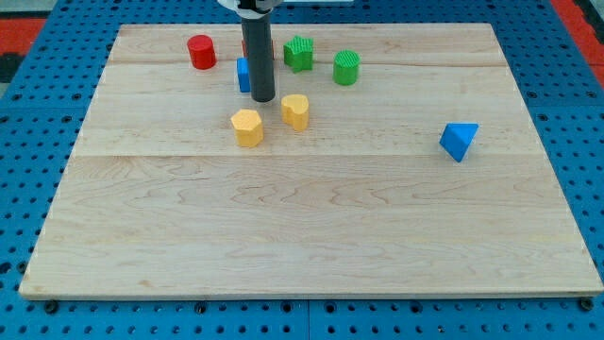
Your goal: Arrange the blue cube and red blocks in a triangle form
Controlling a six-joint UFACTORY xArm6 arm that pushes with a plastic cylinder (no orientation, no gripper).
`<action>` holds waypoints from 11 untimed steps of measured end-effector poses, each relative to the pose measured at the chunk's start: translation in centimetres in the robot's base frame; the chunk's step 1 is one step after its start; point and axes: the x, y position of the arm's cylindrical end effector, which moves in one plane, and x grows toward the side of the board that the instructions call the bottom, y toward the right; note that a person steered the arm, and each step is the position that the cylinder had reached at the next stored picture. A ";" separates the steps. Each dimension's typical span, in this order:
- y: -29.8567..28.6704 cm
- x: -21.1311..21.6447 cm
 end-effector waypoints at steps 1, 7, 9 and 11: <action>0.0 -0.3; -3.5 -8.8; -5.5 -2.4; -5.9 -0.5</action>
